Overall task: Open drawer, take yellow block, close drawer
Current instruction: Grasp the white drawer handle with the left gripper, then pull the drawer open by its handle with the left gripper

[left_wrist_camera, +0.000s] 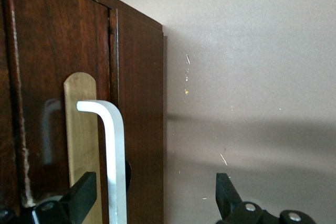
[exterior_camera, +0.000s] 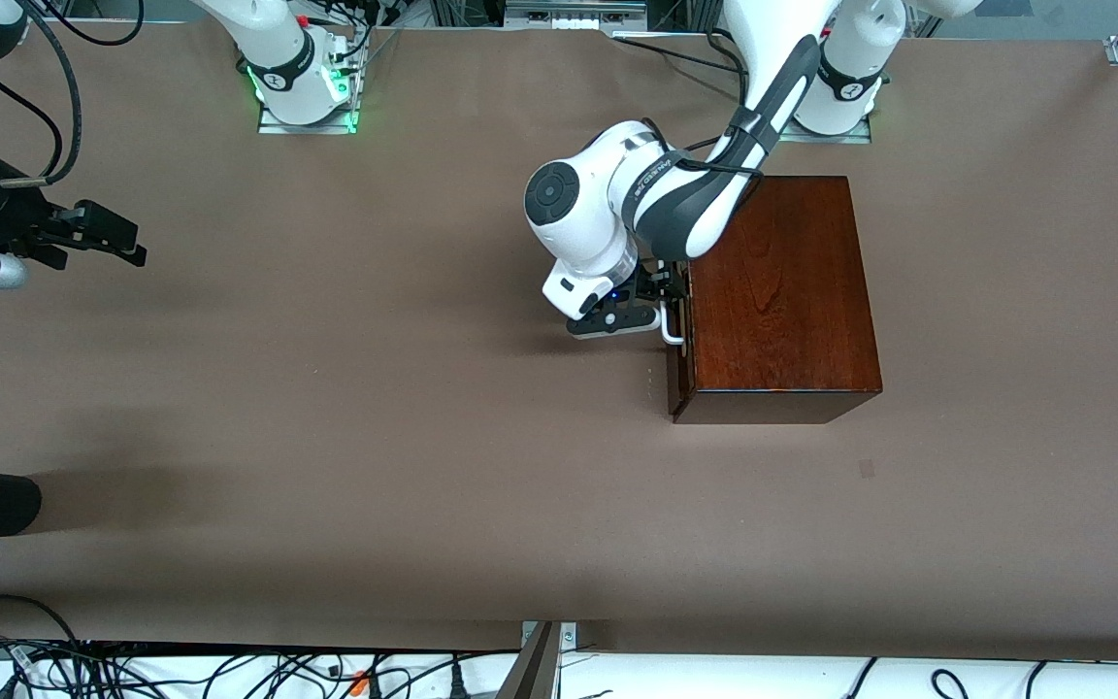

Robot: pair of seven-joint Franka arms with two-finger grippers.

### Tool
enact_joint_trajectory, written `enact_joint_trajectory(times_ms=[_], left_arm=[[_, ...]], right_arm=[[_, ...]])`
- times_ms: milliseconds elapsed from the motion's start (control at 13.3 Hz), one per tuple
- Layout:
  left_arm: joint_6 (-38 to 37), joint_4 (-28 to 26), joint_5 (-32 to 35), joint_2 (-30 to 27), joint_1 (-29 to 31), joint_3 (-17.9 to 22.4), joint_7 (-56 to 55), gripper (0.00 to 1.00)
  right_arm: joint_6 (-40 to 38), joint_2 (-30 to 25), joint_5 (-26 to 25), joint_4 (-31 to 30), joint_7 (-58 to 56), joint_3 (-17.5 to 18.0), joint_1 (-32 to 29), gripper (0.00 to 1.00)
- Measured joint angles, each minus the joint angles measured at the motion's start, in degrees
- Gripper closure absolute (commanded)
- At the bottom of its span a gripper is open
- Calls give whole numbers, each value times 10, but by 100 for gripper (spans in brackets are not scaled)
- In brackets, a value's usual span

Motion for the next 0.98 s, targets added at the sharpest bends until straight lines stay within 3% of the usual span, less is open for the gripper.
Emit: enact_joint_trajectory(times_ms=[526,977], left_arm=[[11,0,4,21,-3,0,-10,0],[49,7,-61,20,-3,4,-13,0]], right_arm=[[0,0,0,0,0,0,0,0],[0,0,0,0,0,0,0,0]])
